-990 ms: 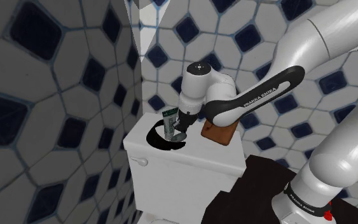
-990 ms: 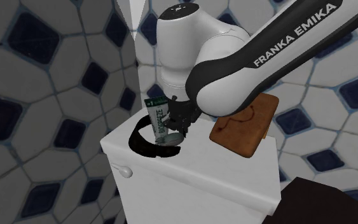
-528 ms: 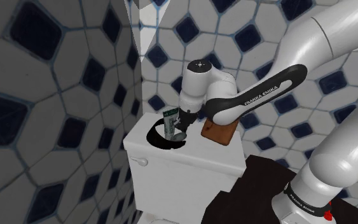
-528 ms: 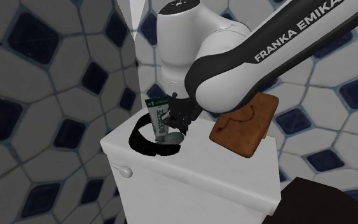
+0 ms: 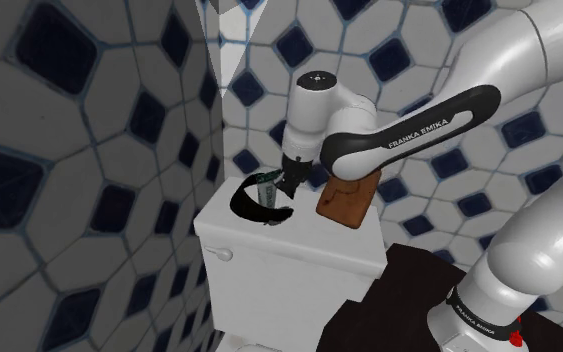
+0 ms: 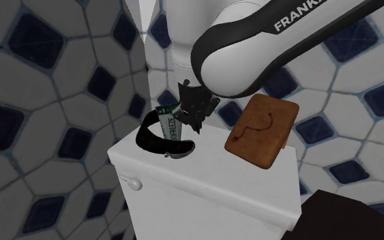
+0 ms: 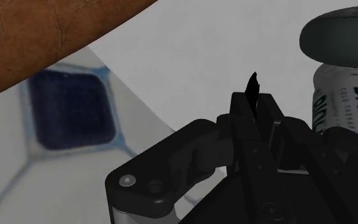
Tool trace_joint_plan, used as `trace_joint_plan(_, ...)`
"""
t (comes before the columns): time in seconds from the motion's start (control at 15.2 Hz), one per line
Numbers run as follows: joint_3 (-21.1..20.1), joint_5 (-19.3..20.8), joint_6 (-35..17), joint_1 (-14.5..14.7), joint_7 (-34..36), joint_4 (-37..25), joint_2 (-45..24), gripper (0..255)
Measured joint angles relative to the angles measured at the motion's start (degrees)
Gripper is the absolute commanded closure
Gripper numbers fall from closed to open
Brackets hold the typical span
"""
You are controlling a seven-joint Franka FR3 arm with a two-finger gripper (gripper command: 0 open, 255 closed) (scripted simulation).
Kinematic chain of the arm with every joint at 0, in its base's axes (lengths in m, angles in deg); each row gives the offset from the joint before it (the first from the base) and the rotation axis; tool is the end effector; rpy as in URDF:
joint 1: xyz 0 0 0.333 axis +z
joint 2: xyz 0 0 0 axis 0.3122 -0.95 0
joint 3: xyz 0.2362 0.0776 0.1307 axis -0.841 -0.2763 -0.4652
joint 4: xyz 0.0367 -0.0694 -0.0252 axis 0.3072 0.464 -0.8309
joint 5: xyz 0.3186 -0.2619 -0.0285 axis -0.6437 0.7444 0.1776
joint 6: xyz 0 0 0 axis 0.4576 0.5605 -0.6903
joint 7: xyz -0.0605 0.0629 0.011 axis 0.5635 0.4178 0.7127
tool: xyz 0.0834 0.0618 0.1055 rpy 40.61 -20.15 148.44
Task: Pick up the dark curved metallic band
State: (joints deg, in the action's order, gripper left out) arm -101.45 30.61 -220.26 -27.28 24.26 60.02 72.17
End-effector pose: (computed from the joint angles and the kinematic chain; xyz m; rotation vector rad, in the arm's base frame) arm 0.4889 0.1829 0.3134 2.9006 -0.2370 0.4079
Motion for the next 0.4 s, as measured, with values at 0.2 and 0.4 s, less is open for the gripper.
trace_joint_plan(0.2,0.46,-1.61,1.94,0.40,-1.64,-0.82,1.56,255)
trace_joint_plan(0.4,0.89,-2.70,3.70,0.64,-2.96,-1.89,2.57,255)
